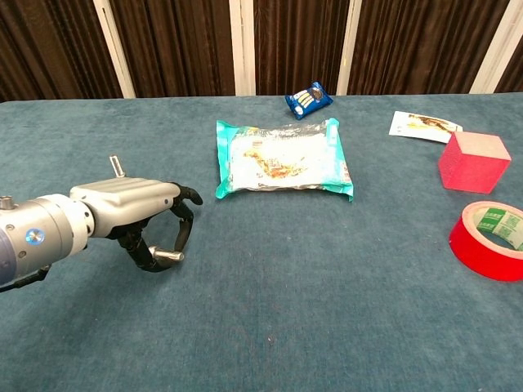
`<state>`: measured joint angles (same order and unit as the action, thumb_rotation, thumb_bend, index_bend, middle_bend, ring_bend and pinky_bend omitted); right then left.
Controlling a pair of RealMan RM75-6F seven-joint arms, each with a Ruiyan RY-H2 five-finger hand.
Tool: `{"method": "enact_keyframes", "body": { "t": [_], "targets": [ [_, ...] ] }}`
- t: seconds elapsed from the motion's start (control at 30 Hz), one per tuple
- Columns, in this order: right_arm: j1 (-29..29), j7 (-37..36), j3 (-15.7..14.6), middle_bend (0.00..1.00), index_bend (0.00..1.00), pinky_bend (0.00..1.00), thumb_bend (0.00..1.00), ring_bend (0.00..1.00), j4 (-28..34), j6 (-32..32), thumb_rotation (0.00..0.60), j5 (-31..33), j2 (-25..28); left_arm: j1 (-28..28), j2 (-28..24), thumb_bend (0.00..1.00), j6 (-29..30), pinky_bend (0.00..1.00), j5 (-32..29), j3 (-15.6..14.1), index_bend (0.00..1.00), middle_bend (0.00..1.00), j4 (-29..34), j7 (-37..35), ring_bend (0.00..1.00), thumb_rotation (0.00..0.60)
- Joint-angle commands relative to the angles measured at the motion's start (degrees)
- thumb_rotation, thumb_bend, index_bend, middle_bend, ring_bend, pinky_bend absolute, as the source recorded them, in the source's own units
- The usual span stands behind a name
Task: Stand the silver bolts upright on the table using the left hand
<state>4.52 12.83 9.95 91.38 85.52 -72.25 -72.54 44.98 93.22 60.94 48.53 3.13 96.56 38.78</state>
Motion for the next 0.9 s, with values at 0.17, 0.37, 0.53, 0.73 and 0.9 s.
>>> {"method": "enact_keyframes", "body": {
  "t": [0.17, 0.37, 0.53, 0.73, 0.9],
  "targets": [
    [0.05, 0.05, -0.02, 0.06, 0.23, 0.0, 0.15, 0.02, -0.02, -0.14, 0.6, 0.07, -0.02, -0.03, -0.1, 0.5, -0.43, 0.0, 0.98, 0.47, 0.59, 0.07, 0.15, -1.32, 0.0, 0.6],
    [0.04, -0.04, -0.05, 0.06, 0.23, 0.0, 0.15, 0.02, -0.04, -0.14, 0.6, -0.03, 0.03, -0.29, -0.44, 0.5, -0.21, 0.0, 3.09, 0.83, 0.59, 0.07, 0.76, -2.95, 0.0, 0.6],
    [0.02, -0.14, -0.01, 0.07, 0.23, 0.0, 0.15, 0.02, 0.04, -0.13, 0.6, 0.01, 0.07, -0.62, -0.97, 0.5, 0.0, 0.0, 4.22, 0.83, 0.59, 0.07, 1.38, -3.81, 0.0, 0.6],
    [0.02, -0.04, 0.0, 0.06, 0.23, 0.0, 0.15, 0.02, -0.03, -0.11, 0.6, 0.05, 0.01, -0.96, -1.45, 0.5, 0.18, 0.0, 5.26, 1.01, 0.59, 0.07, 1.9, -4.85, 0.0, 0.6],
    [0.04, 0.12, 0.0, 0.06, 0.23, 0.0, 0.15, 0.02, -0.1, -0.06, 0.6, 0.05, -0.11, -1.25, -1.66, 0.5, 0.44, 0.0, 6.78, 1.43, 0.59, 0.07, 2.34, -6.31, 0.0, 0.6]
  ]
}}
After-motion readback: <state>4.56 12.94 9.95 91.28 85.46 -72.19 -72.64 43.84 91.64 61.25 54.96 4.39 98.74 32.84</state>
